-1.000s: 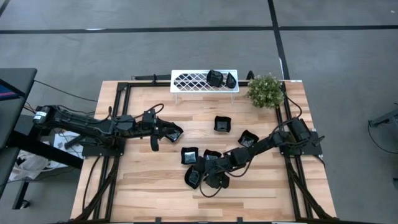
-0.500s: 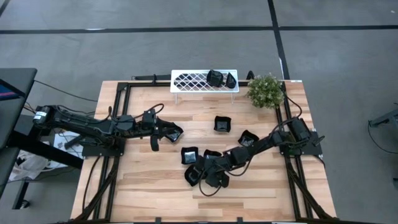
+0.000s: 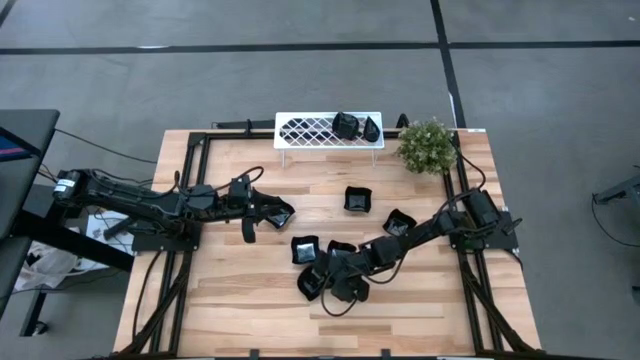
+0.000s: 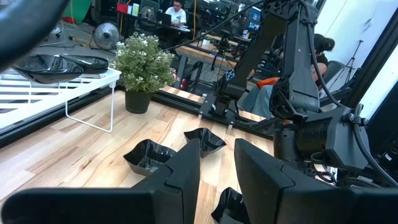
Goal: Pick & Place Mini shaped plates
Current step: Stack the leaf shaped plate on top of the leaf shaped plate on the shelf
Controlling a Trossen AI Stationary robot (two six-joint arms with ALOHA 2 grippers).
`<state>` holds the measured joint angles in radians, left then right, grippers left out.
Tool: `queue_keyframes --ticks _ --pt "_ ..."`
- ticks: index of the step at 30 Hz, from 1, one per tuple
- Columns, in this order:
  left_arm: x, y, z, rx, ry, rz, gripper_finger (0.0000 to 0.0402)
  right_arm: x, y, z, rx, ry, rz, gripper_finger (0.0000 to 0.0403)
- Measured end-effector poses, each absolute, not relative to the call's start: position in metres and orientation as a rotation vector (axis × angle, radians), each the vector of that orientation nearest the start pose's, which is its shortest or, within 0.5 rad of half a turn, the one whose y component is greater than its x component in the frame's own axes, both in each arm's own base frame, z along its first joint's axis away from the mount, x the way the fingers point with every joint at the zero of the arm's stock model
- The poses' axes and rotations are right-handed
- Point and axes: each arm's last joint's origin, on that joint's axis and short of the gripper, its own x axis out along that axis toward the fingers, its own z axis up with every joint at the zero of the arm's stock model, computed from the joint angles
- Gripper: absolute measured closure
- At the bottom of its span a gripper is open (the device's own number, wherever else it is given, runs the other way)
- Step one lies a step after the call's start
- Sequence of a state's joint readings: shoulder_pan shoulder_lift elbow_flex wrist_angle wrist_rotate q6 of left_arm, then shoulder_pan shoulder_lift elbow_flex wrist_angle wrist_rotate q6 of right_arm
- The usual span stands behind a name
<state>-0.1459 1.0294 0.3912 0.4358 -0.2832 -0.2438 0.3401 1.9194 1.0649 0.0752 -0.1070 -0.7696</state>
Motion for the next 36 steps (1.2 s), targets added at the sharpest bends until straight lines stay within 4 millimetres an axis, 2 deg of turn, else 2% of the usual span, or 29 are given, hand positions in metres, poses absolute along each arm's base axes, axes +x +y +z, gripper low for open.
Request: queue_keyframes --ticks 9,19,26,29,36 --pt "0.209 -0.023 0.213 -0.199 0.18 0.16 0.03 0.358 0.135 0.147 -0.839 0.59 0.667 0.0401" --pt "0.209 -0.023 0.214 -0.203 0.167 0.159 0.03 0.353 0.149 0.157 -0.872 0.637 0.668 0.0402" --pt "0.209 -0.023 0.215 -0.204 0.161 0.158 0.03 0.348 0.158 0.159 -0.926 0.663 0.604 0.0402" --pt "0.209 -0.023 0.215 -0.204 0.159 0.158 0.03 0.342 0.159 0.167 -0.939 0.675 0.602 0.0403" --pt "0.209 -0.023 0.215 -0.205 0.154 0.157 0.03 0.327 0.149 0.2 -0.968 0.679 0.601 0.0403"
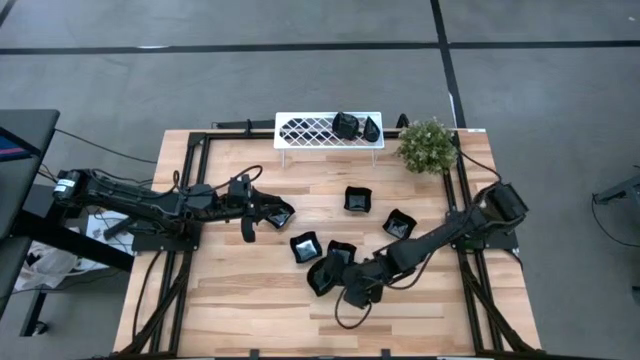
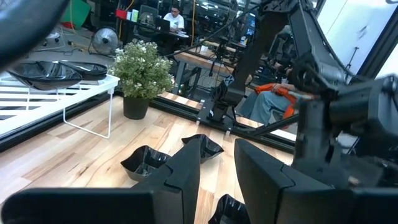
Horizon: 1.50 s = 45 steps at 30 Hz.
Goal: Pick & Place Mini shaped plates
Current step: Stack the leaf shaped plate on top of the leaf shaped plate on the shelf
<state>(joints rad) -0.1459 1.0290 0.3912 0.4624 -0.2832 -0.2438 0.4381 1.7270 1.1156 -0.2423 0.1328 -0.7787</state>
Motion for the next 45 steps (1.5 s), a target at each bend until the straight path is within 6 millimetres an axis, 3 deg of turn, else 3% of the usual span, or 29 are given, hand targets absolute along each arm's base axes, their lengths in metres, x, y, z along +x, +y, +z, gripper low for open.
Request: queue_keyframes --ticks 6,14,28,37,45 --pt "0.21 -0.023 0.216 -0.206 0.15 0.157 0.03 0.312 0.126 0.227 -1.08 0.707 0.627 0.0403" --pt "0.21 -0.023 0.216 -0.208 0.144 0.156 0.03 0.301 0.076 0.255 -1.224 0.739 0.61 0.0403" --pt "0.21 -0.022 0.217 -0.209 0.137 0.156 0.03 0.28 -0.044 0.302 -1.269 0.741 0.307 0.0403" --pt "0.21 -0.022 0.217 -0.209 0.136 0.156 0.03 0.258 -0.118 0.313 -1.301 0.779 0.133 0.0403" --pt "0.21 -0.022 0.217 -0.209 0.136 0.156 0.03 0.243 -0.16 0.321 -1.324 0.762 0.063 0.0403"
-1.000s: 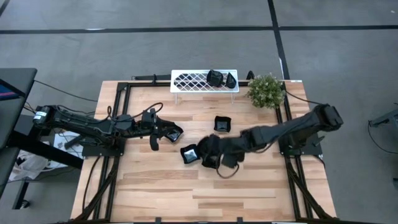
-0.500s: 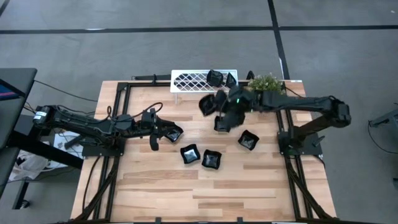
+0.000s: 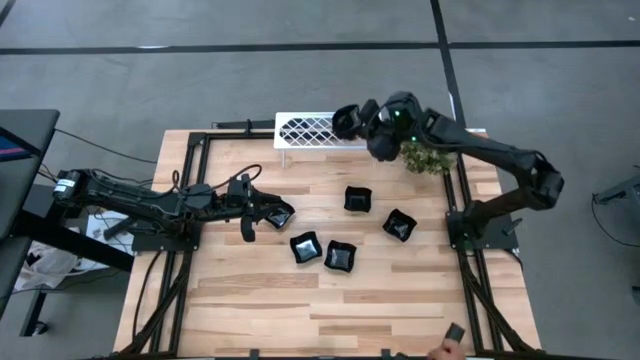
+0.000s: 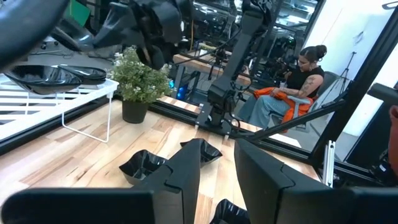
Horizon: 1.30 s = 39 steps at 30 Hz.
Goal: Pick & Place Mini shaped plates
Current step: Stack the leaf shaped plate on top of the leaf shaped plate on the shelf
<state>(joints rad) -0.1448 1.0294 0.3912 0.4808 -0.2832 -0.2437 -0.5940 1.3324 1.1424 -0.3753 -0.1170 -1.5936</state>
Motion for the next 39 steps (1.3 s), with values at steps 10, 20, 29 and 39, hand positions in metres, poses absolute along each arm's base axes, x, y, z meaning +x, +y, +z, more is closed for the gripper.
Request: queue_keyframes --ticks 10,20,29,39 --pt "0.21 -0.022 0.218 -0.211 0.13 0.156 0.03 0.255 -0.196 0.309 -1.316 0.889 0.193 0.0403" --pt "0.21 -0.022 0.218 -0.212 0.123 0.155 0.03 0.262 -0.214 0.305 -1.274 0.97 0.274 0.0403" --pt "0.21 -0.022 0.219 -0.213 0.12 0.155 0.03 0.262 -0.213 0.307 -1.265 0.968 0.262 0.0403" --pt "0.21 -0.022 0.219 -0.214 0.115 0.154 0.03 0.265 -0.21 0.308 -1.258 0.953 0.248 0.0403"
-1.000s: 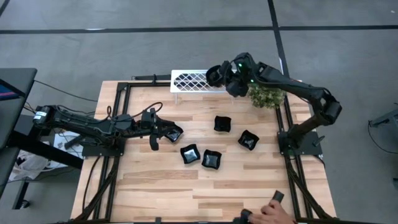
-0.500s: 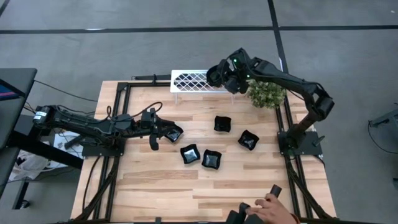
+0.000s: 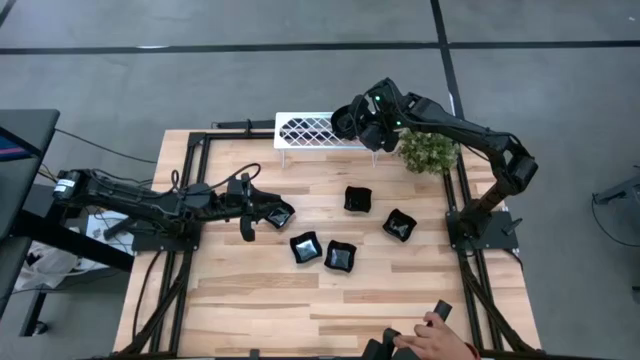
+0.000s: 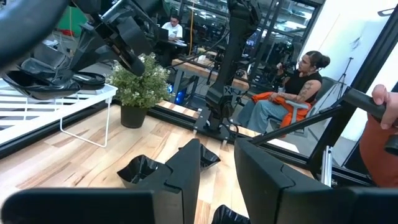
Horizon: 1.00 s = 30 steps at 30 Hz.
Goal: Pick & Place Mini shaped plates
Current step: Stack the leaf shaped plate on top of the leaf shaped plate on the shelf
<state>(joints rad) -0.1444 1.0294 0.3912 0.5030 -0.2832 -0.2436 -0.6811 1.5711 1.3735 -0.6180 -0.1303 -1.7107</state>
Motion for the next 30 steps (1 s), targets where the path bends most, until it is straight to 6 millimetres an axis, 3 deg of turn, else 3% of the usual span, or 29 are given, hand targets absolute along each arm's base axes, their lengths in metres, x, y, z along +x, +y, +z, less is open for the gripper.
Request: queue_keyframes --ticks 14,30 --pt "0.2103 -0.0224 0.2202 -0.217 0.103 0.153 0.03 0.2637 -0.2124 0.3063 -1.198 0.958 0.226 0.0402" --pt "0.2103 -0.0224 0.2205 -0.218 0.1 0.152 0.03 0.2636 -0.2133 0.3067 -1.198 0.955 0.218 0.0365"
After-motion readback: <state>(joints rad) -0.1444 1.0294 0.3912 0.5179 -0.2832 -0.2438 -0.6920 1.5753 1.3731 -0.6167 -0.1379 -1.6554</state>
